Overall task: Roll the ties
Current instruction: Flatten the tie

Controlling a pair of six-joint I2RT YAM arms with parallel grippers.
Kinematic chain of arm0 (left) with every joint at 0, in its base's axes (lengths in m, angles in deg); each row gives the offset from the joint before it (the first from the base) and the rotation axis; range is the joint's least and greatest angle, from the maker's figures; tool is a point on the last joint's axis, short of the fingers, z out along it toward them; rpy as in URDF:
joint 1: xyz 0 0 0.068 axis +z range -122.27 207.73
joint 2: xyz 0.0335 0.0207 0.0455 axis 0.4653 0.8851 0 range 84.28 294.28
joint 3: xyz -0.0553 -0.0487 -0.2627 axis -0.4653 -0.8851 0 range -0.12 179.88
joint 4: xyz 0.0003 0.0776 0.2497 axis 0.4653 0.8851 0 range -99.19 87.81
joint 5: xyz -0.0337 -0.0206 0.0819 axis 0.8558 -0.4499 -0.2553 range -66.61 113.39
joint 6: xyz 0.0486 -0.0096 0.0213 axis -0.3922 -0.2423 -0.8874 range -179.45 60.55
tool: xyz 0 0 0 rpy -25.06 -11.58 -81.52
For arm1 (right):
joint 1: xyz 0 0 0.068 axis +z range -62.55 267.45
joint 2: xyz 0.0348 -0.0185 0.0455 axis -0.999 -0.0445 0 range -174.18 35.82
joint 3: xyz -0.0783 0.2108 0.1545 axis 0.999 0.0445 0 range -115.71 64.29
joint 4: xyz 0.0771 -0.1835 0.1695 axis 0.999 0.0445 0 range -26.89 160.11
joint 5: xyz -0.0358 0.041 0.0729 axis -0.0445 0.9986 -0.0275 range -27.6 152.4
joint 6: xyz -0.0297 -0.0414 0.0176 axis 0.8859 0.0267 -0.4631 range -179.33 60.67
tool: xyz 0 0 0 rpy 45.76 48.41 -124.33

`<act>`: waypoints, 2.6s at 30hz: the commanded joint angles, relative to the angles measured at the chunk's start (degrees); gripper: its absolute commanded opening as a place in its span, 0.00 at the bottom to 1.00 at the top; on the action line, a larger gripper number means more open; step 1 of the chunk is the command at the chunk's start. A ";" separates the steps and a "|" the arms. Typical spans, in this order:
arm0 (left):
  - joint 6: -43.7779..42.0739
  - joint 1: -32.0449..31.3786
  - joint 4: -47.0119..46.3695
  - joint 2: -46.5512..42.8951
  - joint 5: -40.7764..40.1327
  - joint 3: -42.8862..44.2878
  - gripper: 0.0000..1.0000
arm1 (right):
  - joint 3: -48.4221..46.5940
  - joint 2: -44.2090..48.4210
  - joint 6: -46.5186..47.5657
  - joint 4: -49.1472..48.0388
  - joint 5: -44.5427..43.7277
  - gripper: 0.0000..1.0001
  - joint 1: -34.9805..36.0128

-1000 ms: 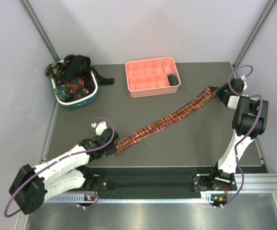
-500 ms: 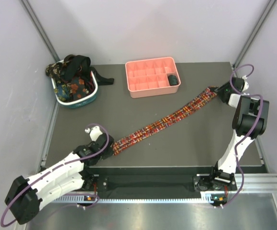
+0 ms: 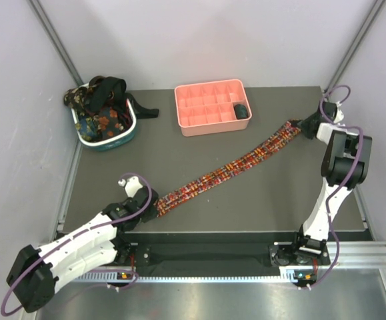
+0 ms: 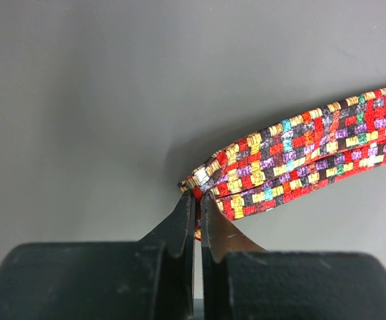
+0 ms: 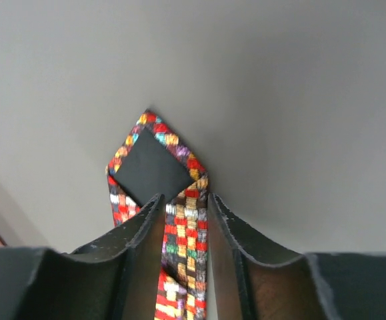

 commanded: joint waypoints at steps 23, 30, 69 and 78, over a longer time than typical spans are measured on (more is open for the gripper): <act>-1.43 2.34 -21.33 14.75 -0.34 3.68 0.00 | -25.59 -12.59 0.31 12.46 -4.91 0.00 -1.80; -3.90 4.97 -26.54 31.72 2.73 13.35 0.00 | -31.29 -15.75 -4.97 9.81 -5.52 0.00 -4.17; -20.68 21.49 -15.99 16.88 23.18 16.52 0.86 | 14.29 32.67 18.60 9.62 -9.04 0.63 27.70; -24.29 22.03 -16.25 30.49 28.13 24.69 0.69 | 19.84 34.34 17.45 11.83 -16.06 0.38 52.94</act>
